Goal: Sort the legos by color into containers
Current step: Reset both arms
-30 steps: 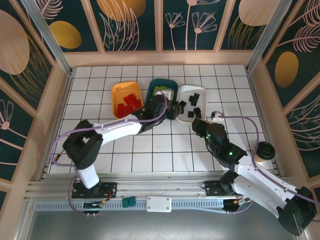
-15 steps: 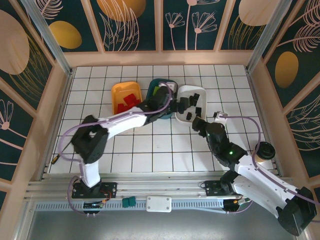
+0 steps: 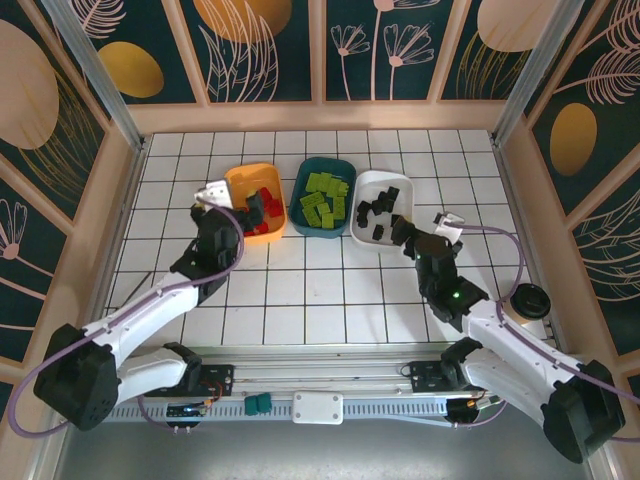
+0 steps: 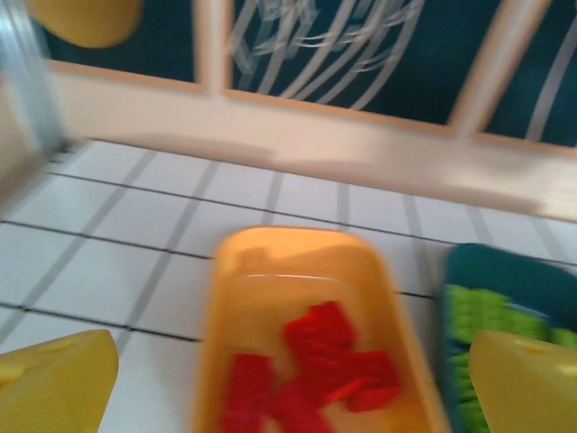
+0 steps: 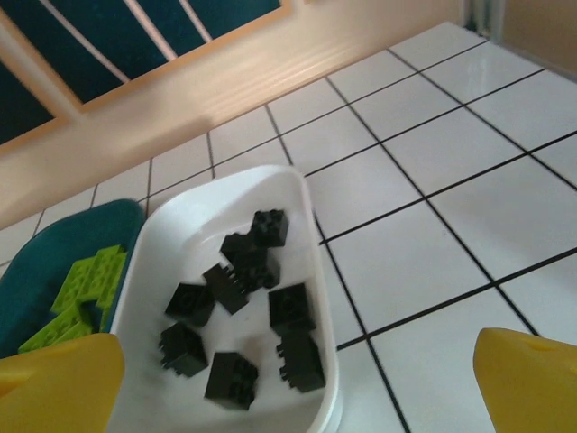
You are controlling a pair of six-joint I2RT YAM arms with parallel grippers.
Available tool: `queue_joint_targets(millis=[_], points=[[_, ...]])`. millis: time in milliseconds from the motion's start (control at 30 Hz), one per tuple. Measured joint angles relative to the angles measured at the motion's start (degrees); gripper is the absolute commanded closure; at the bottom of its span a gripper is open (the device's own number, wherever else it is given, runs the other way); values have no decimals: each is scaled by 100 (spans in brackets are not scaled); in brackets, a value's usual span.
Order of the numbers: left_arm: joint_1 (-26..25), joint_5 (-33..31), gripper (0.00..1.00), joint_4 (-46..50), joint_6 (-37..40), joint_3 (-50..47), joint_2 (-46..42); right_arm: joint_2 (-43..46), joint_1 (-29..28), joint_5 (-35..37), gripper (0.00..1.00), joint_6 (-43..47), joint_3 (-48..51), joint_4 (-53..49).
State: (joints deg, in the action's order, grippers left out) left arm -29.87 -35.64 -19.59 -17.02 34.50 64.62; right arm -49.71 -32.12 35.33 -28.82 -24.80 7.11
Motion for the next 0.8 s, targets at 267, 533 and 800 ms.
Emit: queue_joint_targets(millis=[267, 533, 800], points=[[1904, -538, 2, -1377, 890, -575, 688, -219, 667, -212, 1, 94, 118, 763], [2199, 138, 1, -3215, 1163, -1598, 1921, -601, 1084, -452, 1, 374, 133, 1060], [2627, 1655, 1, -4719, 1316, -2024, 2181, -866, 1869, -732, 1, 1224, 140, 1657]])
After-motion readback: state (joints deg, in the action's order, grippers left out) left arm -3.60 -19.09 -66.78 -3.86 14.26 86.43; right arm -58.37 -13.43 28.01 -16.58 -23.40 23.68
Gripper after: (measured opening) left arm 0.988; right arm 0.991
